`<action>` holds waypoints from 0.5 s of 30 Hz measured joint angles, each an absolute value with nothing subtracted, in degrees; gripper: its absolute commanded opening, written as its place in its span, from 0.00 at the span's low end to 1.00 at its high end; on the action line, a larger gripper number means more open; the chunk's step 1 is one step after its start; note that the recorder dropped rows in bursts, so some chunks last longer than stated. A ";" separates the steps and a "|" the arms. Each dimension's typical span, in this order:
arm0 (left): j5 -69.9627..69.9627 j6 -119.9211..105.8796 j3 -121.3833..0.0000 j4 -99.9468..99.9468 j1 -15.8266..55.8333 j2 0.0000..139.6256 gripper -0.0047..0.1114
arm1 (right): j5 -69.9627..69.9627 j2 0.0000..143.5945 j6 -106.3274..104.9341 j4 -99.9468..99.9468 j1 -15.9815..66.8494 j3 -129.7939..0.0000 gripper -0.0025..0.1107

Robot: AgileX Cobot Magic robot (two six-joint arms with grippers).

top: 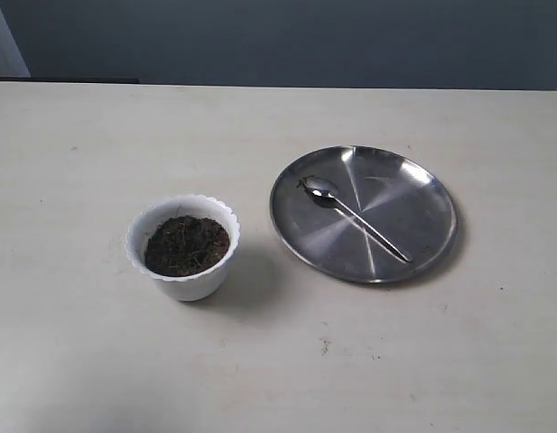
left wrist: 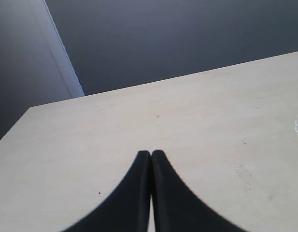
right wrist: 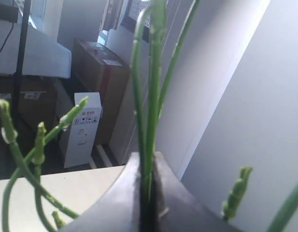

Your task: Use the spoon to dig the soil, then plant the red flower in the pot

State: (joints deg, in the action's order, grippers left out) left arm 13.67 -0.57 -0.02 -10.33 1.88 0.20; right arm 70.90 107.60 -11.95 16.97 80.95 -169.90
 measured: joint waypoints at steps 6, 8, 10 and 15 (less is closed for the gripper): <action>13.67 -0.57 -0.02 -10.33 1.88 0.20 0.04 | 70.78 101.15 -9.35 17.51 81.47 -163.93 0.02; 13.67 -0.57 -0.02 -10.33 1.88 0.20 0.04 | 70.67 98.34 -8.70 17.71 81.47 -159.64 0.02; 13.67 -0.57 -0.02 -10.33 1.88 0.20 0.04 | 70.69 96.29 -8.42 17.71 81.47 -155.24 0.02; 13.67 -0.57 -0.02 -10.33 1.88 0.20 0.04 | 70.93 93.83 -7.91 17.71 81.47 -146.22 0.02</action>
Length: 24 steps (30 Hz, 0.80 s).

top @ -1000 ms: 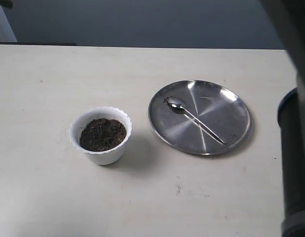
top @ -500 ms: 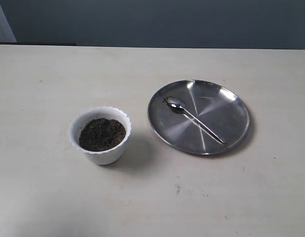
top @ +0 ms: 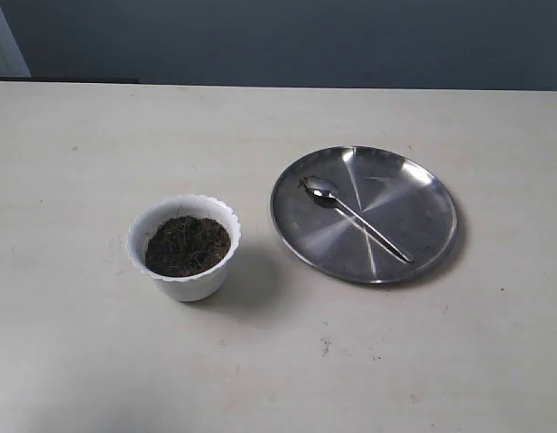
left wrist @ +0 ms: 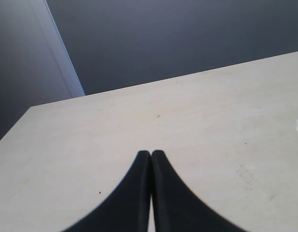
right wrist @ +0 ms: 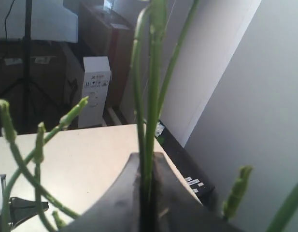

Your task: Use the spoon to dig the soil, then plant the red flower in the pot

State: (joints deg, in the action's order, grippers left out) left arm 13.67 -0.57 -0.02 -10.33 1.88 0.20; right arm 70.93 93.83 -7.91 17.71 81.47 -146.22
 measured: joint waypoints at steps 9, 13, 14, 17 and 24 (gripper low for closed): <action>13.67 -0.57 -0.02 -10.33 1.88 0.20 0.04 | 64.22 93.03 -5.01 17.48 81.47 -144.18 0.02; 13.67 -0.57 -0.02 -10.33 1.88 0.20 0.04 | 65.74 92.98 -4.58 17.48 81.47 -144.18 0.02; 13.67 -0.57 -0.02 -10.33 1.88 0.20 0.04 | 67.00 92.98 -4.58 17.72 81.47 -144.18 0.02; 13.67 -0.57 -0.02 -10.33 1.88 0.20 0.04 | 69.61 92.98 -4.53 18.08 81.47 -144.18 0.02; 13.67 -0.57 -0.02 -10.33 1.88 0.20 0.04 | 70.25 94.54 -4.53 15.98 81.47 -144.09 0.02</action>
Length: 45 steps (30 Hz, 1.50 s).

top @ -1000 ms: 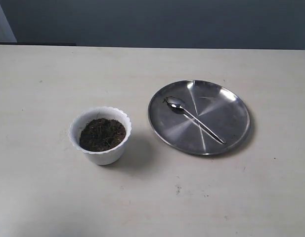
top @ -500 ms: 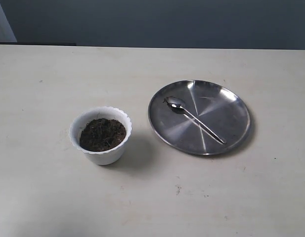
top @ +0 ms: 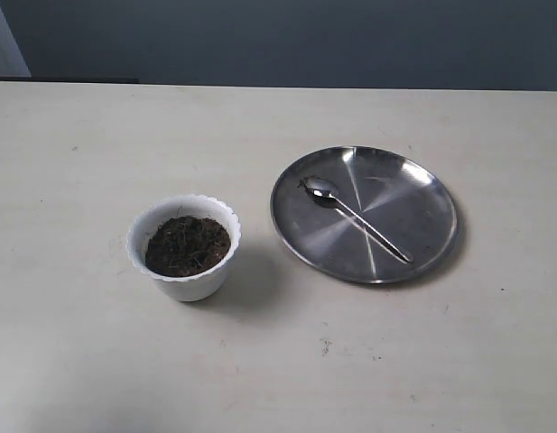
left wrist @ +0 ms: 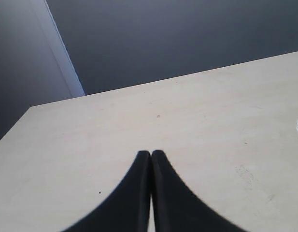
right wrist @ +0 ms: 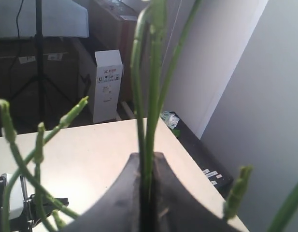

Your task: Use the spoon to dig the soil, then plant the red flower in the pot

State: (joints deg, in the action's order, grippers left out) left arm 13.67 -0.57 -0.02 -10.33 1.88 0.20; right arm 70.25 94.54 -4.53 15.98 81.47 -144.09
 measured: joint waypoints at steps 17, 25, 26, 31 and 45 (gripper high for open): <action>13.67 -0.57 -0.02 -10.33 1.88 0.20 0.04 | 67.78 109.01 -8.39 15.04 81.47 -144.09 0.02; 13.67 -0.57 -0.02 -10.33 1.88 0.20 0.04 | 62.04 113.45 0.87 20.96 79.75 -144.09 0.02; 13.67 -0.57 -0.02 -10.33 1.88 0.20 0.04 | 60.83 114.00 3.61 23.03 79.75 -144.09 0.02; 13.67 -0.57 -0.02 -10.33 1.88 0.20 0.04 | 58.87 117.02 23.06 37.86 79.67 -143.05 0.02; 13.67 -0.57 -0.02 -10.33 1.88 0.20 0.04 | 45.12 110.43 76.80 72.83 80.71 -105.23 0.02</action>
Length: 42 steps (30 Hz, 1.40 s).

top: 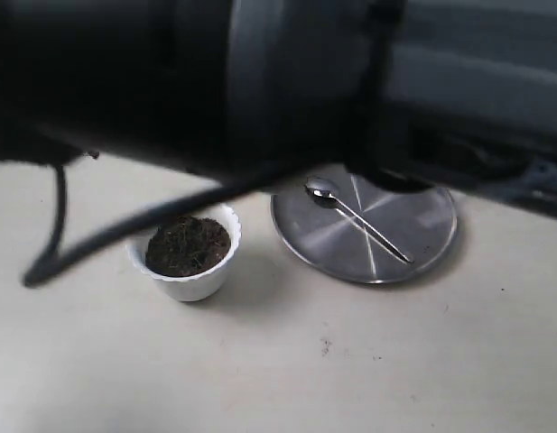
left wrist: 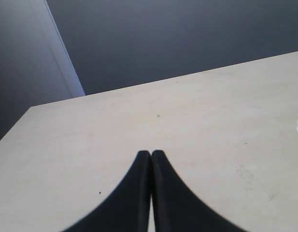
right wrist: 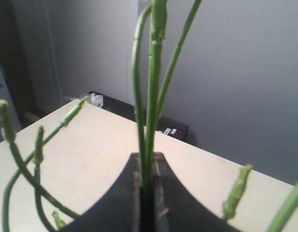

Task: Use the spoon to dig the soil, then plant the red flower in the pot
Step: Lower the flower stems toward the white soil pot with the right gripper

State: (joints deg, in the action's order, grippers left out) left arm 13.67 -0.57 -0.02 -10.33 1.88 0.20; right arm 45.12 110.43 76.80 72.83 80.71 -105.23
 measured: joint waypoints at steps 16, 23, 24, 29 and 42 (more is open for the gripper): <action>13.67 -0.57 -0.02 -10.33 1.88 0.20 0.04 | 47.82 103.73 119.29 98.38 77.14 -70.75 0.02; 13.67 -0.57 -0.02 -10.33 1.88 0.20 0.04 | 46.05 106.79 119.29 98.80 74.33 -70.90 0.02; 13.67 -0.57 -0.02 -10.33 1.88 0.20 0.04 | 46.05 107.28 119.29 98.80 74.35 -71.36 0.02; 13.67 -0.57 -0.02 -10.33 1.88 0.20 0.04 | 47.96 110.04 119.29 98.80 74.32 -74.55 0.02; 13.67 -0.57 -0.02 -10.33 1.88 0.20 0.04 | 43.30 109.33 117.64 99.24 71.88 -75.50 0.02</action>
